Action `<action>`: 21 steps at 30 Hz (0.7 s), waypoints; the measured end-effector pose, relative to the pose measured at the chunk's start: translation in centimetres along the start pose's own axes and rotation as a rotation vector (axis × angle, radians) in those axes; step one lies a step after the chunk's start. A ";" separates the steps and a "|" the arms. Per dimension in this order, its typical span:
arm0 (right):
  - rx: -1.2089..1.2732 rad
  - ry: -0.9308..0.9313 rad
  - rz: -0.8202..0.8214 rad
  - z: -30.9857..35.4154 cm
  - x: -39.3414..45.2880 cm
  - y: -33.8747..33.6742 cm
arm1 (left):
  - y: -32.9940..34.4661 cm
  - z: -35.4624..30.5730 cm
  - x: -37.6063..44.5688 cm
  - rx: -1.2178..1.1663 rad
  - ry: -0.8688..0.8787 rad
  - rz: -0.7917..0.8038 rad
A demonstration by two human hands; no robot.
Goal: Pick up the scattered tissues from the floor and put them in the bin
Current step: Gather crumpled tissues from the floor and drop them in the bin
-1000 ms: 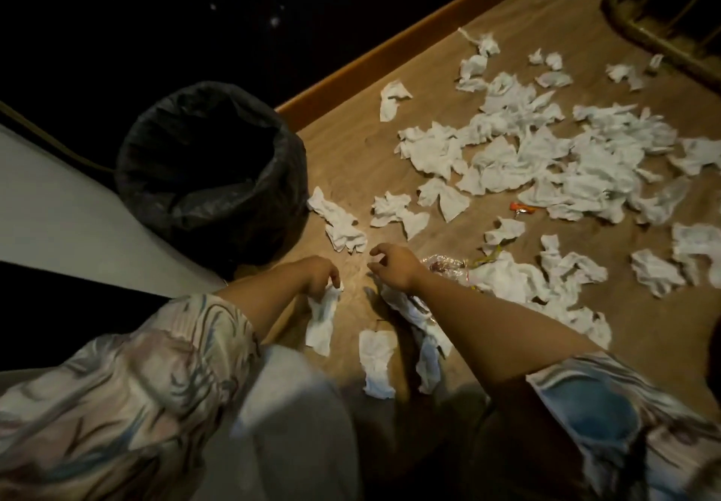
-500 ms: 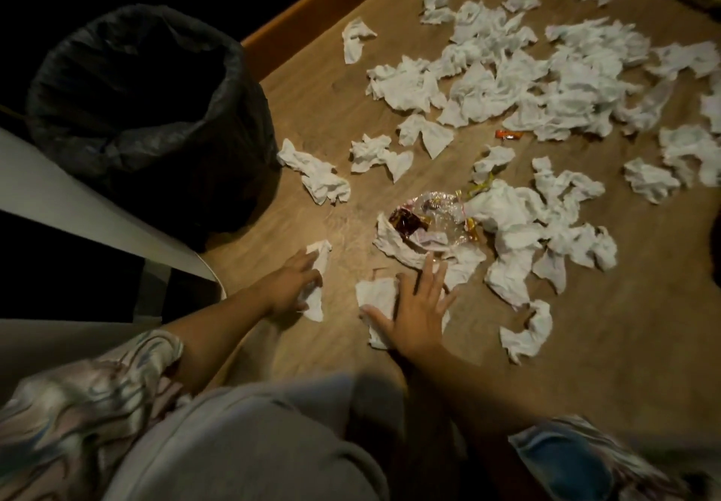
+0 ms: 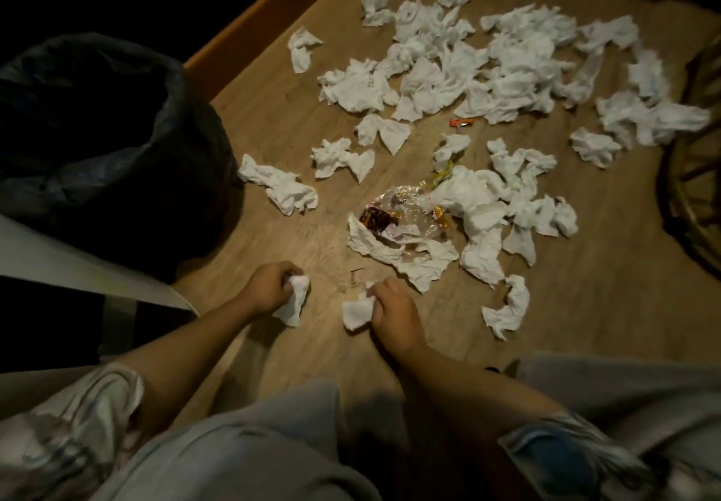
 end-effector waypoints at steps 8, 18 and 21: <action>0.191 0.291 -0.454 -1.3 7.4 -7.8 | -6.8 -13.3 10.2 -0.083 0.271 -0.165; -0.109 0.226 -0.287 -5.6 7.2 -5.2 | 3.7 -12.8 11.2 0.155 0.452 0.045; -0.215 0.173 -0.115 -6.7 4.9 -3.3 | 5.9 -10.8 10.8 0.281 0.544 0.194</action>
Point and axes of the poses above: each hand's wrist, its own x-axis towards the middle knuckle, its own y-axis out of the palm, z = x × y, the point moved 2 cm from there along x, towards the middle knuckle, and after that the axes turned 8 degrees about -z, right-handed, at the moved point
